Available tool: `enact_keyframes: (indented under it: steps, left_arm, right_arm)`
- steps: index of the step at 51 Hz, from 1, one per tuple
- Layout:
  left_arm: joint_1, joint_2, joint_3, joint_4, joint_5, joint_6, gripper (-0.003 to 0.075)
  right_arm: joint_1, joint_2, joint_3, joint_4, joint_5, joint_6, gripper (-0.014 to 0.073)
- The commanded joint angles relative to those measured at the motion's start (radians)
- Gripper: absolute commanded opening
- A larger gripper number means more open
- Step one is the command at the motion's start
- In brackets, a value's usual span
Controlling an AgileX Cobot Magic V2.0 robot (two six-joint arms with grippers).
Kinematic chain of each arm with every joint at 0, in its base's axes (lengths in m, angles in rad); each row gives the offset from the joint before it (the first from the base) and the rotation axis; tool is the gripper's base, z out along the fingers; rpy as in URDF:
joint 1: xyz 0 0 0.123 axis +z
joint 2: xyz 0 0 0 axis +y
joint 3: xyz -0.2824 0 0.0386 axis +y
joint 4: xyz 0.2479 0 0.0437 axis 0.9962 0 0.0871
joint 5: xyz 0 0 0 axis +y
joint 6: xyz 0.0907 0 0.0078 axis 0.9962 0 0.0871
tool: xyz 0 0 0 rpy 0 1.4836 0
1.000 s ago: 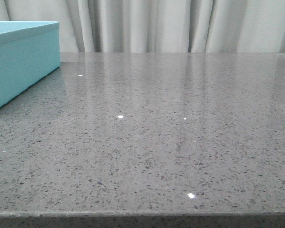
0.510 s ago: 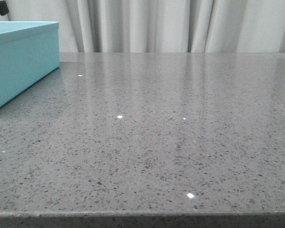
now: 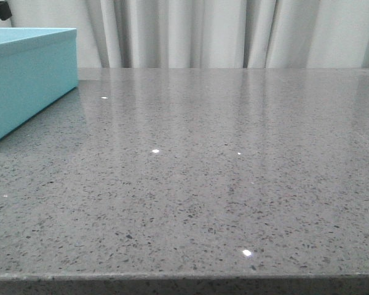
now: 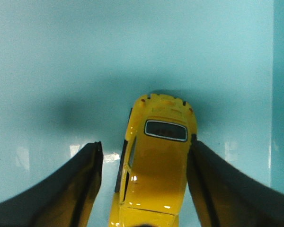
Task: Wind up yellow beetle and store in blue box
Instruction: 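Lower the beetle into the box and open the left gripper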
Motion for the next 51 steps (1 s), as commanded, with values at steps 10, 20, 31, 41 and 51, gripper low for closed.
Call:
enact_keyframes:
  steps: [10, 20, 31, 41, 51]
  left_arm:
    - [-0.001, -0.107, -0.031, -0.032, -0.055, -0.011, 0.0386]
    - [-0.011, -0.225, -0.031, -0.127, -0.175, -0.009, 0.0341]
    - [-0.048, -0.343, -0.029, -0.127, -0.216, 0.005, 0.0237]
    - [-0.078, -0.486, 0.033, -0.127, -0.245, 0.041, 0.0086]
    - [-0.078, -0.69, 0.231, -0.128, -0.32, 0.044, -0.0016]
  right_arm:
    - [-0.001, -0.005, -0.019, -0.025, -0.078, -0.044, 0.054]
    - [-0.001, -0.048, 0.034, -0.053, -0.162, -0.099, 0.054]
    - [-0.001, -0.118, 0.105, -0.092, -0.228, -0.099, 0.054]
    - [-0.001, -0.214, 0.186, -0.13, -0.234, -0.099, 0.034]
    - [-0.001, -0.296, 0.245, -0.131, -0.246, -0.099, 0.0092]
